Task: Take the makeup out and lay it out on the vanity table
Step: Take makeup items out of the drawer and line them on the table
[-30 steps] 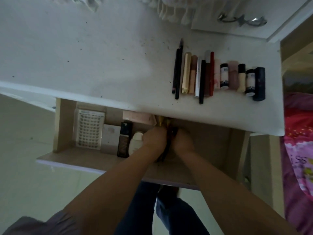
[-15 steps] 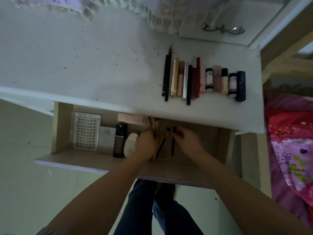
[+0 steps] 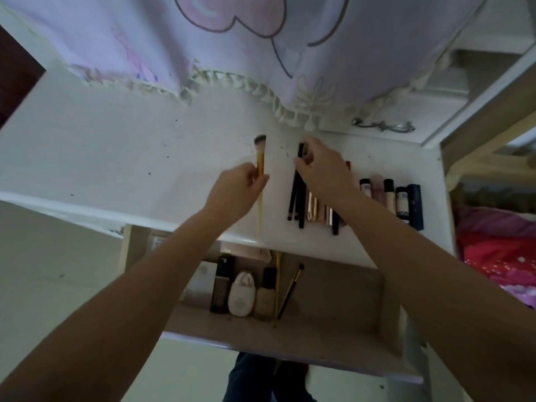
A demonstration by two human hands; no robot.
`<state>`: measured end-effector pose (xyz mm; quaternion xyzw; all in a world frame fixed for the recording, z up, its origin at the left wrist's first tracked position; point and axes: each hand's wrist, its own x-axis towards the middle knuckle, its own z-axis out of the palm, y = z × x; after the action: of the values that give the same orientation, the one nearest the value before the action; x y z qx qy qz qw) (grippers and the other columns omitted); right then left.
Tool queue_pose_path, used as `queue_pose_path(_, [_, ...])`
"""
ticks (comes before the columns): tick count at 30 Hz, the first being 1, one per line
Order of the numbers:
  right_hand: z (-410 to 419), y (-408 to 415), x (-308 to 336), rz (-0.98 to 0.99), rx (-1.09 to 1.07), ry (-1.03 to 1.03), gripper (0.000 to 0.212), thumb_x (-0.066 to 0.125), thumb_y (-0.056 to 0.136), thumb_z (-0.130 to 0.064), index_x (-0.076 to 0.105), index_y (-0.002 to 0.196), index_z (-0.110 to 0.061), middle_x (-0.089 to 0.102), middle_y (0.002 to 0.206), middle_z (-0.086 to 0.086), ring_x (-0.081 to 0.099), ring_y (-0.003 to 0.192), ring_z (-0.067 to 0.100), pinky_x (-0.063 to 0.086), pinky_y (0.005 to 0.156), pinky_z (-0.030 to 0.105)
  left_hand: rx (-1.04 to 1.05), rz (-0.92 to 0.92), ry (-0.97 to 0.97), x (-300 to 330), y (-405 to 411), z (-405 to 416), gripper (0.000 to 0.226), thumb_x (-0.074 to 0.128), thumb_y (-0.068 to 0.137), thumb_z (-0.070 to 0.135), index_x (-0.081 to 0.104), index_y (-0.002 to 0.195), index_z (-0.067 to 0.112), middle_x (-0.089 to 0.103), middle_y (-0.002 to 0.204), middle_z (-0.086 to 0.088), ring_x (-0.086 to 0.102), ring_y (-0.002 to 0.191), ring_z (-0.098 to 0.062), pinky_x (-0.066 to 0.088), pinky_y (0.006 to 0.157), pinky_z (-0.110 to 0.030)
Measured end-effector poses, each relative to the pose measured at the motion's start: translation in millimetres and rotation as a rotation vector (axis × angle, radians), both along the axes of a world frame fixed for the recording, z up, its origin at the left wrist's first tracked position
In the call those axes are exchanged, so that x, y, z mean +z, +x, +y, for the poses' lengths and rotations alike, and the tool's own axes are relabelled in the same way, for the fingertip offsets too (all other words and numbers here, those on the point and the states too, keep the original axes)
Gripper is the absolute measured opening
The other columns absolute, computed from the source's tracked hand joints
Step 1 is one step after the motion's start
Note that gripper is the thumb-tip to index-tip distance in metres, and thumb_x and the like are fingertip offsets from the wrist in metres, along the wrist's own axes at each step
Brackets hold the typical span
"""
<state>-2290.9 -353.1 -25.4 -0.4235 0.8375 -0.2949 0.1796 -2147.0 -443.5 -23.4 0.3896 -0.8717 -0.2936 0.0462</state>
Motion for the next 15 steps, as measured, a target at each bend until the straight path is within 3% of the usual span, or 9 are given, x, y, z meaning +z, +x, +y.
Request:
queue_pose_path(4, [-35.0, -8.2, -33.8, 0.266, 0.032, 0.213, 0.033, 0.042, 0.096, -0.025, 0.047, 0.125, -0.011, 0.063, 0.101, 0.009, 0.060, 0.090, 0.027, 0.044, 0.069, 0.033, 0.009, -0.249, -0.037, -25.0, -42.2, -27.5, 0.034, 0.044, 0.094, 0.044, 0.054, 0.082, 0.014, 0.052, 0.073, 0.001, 0.052, 0.072, -0.020, 0.037, 0.063, -0.028])
queue_pose_path(9, [-33.3, -10.4, -51.4, 0.405, 0.048, 0.209, 0.027, 0.040, 0.097, -0.019, 0.051, 0.120, -0.010, 0.059, 0.111, 0.010, 0.059, 0.096, 0.028, 0.047, 0.073, 0.036, -0.058, -0.390, -0.158, -46.1, -48.1, -28.3, 0.036, 0.039, 0.094, 0.048, 0.046, 0.084, 0.014, 0.051, 0.077, -0.003, 0.051, 0.069, -0.022, 0.038, 0.062, -0.030])
queue_pose_path(12, [-24.0, -8.7, -41.1, 0.323, 0.031, 0.068, 0.029, 0.041, 0.098, -0.020, 0.053, 0.123, -0.012, 0.058, 0.114, 0.008, 0.059, 0.095, 0.024, 0.046, 0.076, 0.034, -0.062, -0.415, -0.157, -41.3, -44.2, -24.1, 0.037, 0.040, 0.094, 0.052, 0.039, 0.089, 0.015, 0.045, 0.072, -0.001, 0.049, 0.066, -0.021, 0.036, 0.059, -0.031])
queue_pose_path(15, [15.9, 16.6, -18.5, 0.224, 0.093, -0.232, 0.025, 0.044, 0.096, -0.019, 0.061, 0.112, -0.009, 0.063, 0.099, 0.004, 0.056, 0.074, 0.011, 0.044, 0.064, 0.017, -0.021, -0.250, -0.182, -25.2, -16.9, -5.1, 0.029, 0.041, 0.095, 0.045, 0.036, 0.090, 0.017, 0.041, 0.066, 0.006, 0.044, 0.056, -0.014, 0.033, 0.052, -0.027])
